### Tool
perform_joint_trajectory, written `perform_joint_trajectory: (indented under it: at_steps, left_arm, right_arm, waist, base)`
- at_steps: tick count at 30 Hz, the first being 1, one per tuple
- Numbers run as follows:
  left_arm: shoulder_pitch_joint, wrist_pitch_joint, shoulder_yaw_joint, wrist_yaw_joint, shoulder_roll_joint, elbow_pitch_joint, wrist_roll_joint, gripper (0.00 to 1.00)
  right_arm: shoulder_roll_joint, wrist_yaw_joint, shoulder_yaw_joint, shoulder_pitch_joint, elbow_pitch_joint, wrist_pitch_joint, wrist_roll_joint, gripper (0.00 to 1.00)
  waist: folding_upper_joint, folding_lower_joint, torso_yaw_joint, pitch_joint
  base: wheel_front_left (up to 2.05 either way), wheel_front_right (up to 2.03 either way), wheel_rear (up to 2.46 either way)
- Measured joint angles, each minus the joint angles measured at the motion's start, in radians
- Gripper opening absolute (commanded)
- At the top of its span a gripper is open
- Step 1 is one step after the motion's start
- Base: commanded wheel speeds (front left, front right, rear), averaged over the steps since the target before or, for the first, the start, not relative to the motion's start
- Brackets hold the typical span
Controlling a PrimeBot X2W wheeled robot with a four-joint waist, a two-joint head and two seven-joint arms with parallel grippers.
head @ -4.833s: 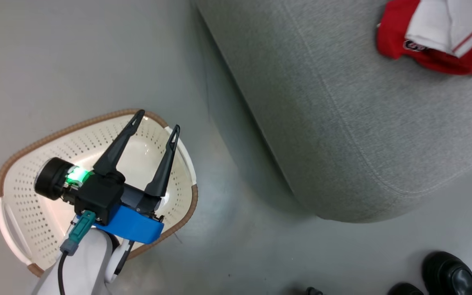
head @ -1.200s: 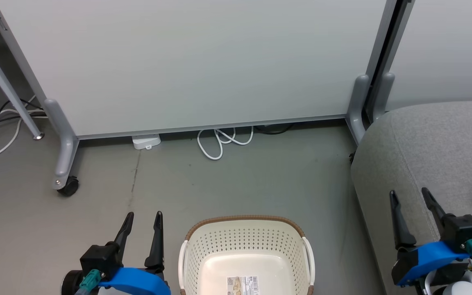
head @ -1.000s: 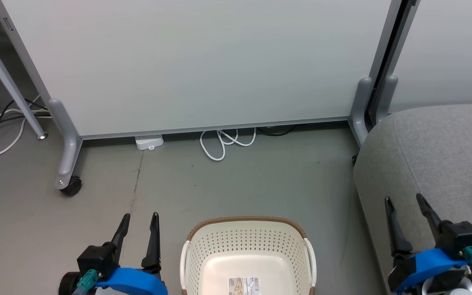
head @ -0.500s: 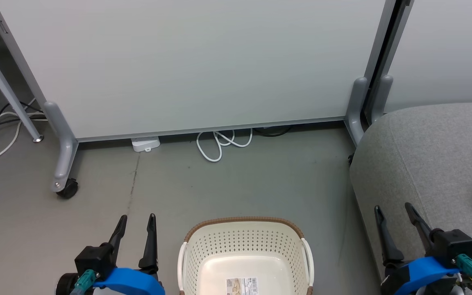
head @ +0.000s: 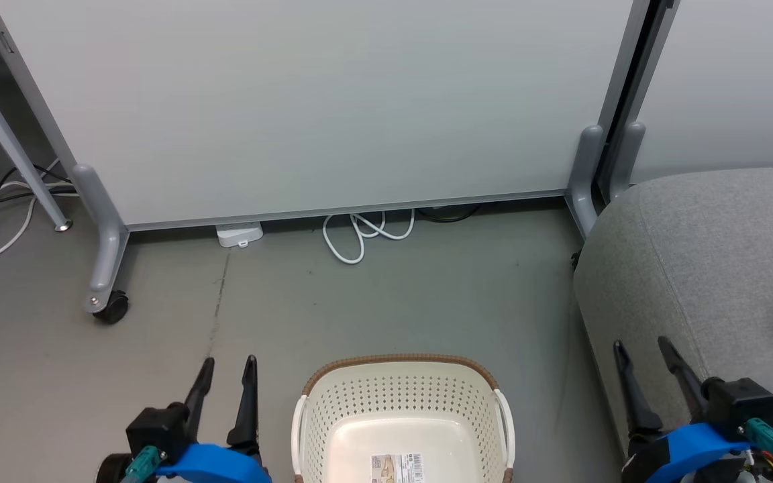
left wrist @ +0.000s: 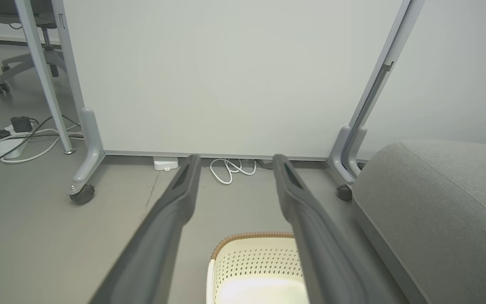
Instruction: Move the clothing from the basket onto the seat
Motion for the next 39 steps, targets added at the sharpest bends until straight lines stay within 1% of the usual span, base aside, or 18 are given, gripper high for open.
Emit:
perform_joint_trajectory:
  at_steps: [9,26,39]
  left_arm:
    - [0.081,0.008,0.000,0.000,-0.004,0.075,-0.003,0.00]
    - [0.077,0.087,0.043,0.000,-0.004,0.023,-0.292,0.00]
    - [0.058,0.140,0.076,0.000,-0.004,-0.018,-0.484,0.00]
  right_arm:
    - [0.007,0.000,-0.001,0.027,0.088,0.002,0.004,0.00]
    - [0.008,0.000,-0.010,0.022,0.089,0.054,0.330,0.00]
    - [0.008,0.000,-0.017,0.006,0.083,0.082,0.545,0.00]
  waist:
    - [0.0000,0.0001,-0.001,0.000]
    - [0.0000,0.0002,-0.012,0.004]
    - [0.0000,0.0002,-0.021,0.007]
  base:
    - [0.00,0.00,0.00]
    - [0.00,0.00,0.00]
    - [0.00,0.00,0.00]
